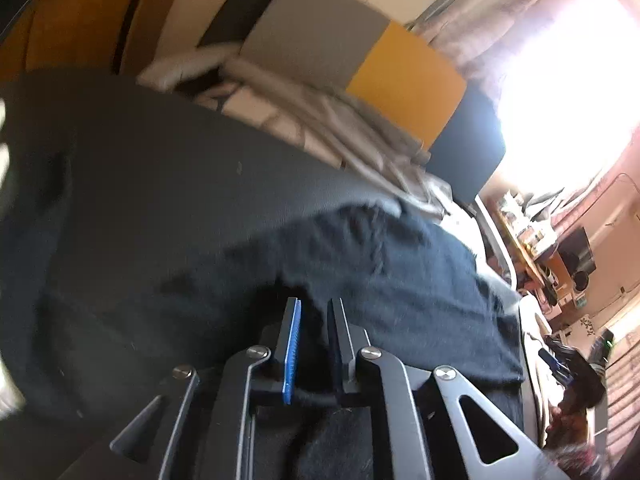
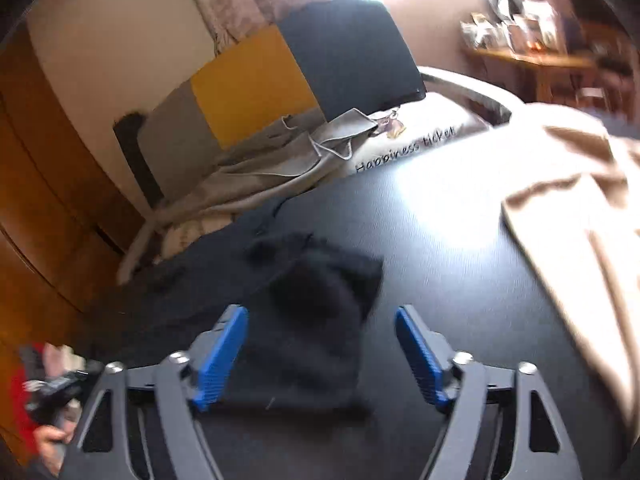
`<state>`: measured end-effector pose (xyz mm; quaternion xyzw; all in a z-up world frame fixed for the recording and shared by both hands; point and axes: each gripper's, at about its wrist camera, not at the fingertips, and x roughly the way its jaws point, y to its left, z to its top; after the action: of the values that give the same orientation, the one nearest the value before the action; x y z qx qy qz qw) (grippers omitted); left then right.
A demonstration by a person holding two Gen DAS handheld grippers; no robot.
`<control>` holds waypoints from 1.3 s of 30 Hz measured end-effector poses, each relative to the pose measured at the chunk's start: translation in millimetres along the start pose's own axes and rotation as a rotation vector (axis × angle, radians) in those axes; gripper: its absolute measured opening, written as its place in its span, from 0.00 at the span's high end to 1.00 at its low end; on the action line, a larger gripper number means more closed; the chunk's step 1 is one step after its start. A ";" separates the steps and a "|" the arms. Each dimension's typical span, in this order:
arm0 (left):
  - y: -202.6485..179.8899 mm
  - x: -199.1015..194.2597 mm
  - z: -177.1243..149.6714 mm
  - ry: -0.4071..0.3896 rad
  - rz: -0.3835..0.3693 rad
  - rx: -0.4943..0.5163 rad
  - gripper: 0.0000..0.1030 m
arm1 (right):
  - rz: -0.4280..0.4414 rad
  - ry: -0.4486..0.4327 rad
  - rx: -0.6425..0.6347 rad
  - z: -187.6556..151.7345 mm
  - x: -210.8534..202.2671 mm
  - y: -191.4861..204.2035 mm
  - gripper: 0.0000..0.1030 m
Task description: Fold clothes
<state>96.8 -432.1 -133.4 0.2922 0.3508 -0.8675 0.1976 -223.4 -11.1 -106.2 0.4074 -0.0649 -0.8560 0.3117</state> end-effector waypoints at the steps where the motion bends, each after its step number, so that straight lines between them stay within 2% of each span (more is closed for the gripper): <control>1: -7.3 0.9 2.0 -0.001 -0.006 0.028 0.86 | -0.021 0.024 -0.001 6.0 9.9 -4.4 0.44; 2: -14.7 1.7 4.0 -0.003 -0.013 0.056 0.86 | -0.041 0.047 -0.001 12.0 19.8 -8.8 0.55; 3: -22.0 2.6 6.0 -0.004 -0.019 0.084 0.86 | -0.060 0.072 0.000 17.9 29.8 -13.4 0.57; 8: -65.1 30.3 -2.9 0.054 -0.017 0.271 0.86 | -0.032 0.175 0.075 26.0 75.9 -34.9 0.58; 9: -72.8 37.3 -7.1 0.067 -0.012 0.306 0.86 | -0.070 0.179 0.008 24.0 77.9 -29.0 0.57; 11: -85.5 47.4 -14.6 0.083 -0.005 0.362 0.85 | -0.145 0.187 -0.126 19.9 81.7 -17.2 0.66; 12: -91.2 51.4 -18.6 0.087 -0.004 0.389 0.85 | -0.183 0.191 -0.193 17.9 83.6 -11.2 0.87; 13: -96.5 56.4 -24.6 0.093 0.000 0.421 0.84 | -0.220 0.195 -0.260 15.9 85.5 -5.3 0.89; 17: -96.0 79.0 -44.8 0.150 0.049 0.462 0.82 | -0.368 0.207 -0.525 7.9 93.1 17.9 0.90; 21: -88.4 75.0 -40.3 0.159 0.018 0.389 0.82 | -0.399 0.197 -0.509 12.4 91.3 8.5 0.90; 23: -86.5 73.3 -35.1 0.168 0.002 0.358 0.82 | -0.387 0.192 -0.478 15.7 89.2 5.6 0.82; 25: -90.0 68.7 -22.9 0.162 -0.029 0.344 0.79 | -0.303 0.201 -0.402 26.0 78.9 2.3 0.78; 26: -91.8 67.2 -15.1 0.147 -0.038 0.343 0.78 | -0.251 0.181 -0.373 34.3 76.3 6.6 0.78; 27: -94.1 66.4 -6.3 0.131 -0.047 0.343 0.78 | -0.198 0.163 -0.345 42.4 73.8 10.9 0.74; 29: -101.1 70.6 13.5 0.110 -0.055 0.349 0.77 | -0.051 0.169 -0.285 55.3 73.5 19.6 0.38; 30: -104.3 74.6 23.9 0.106 -0.069 0.341 0.76 | 0.017 0.172 -0.256 63.2 75.3 24.2 0.32; 33: -112.6 103.1 57.7 0.183 -0.189 0.282 0.71 | 0.147 0.200 -0.227 84.9 95.2 44.3 0.31; 34: -115.4 113.9 66.5 0.204 -0.195 0.272 0.71 | 0.183 0.220 -0.205 91.5 106.4 50.9 0.31; 39: -136.4 168.2 96.5 0.257 -0.166 0.335 0.71 | 0.236 0.283 -0.163 112.3 156.5 69.5 0.34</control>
<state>-139.8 -432.9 -118.5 0.3991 0.2470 -0.8825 0.0280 -347.0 -174.3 -109.6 0.4867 0.0017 -0.7502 0.4475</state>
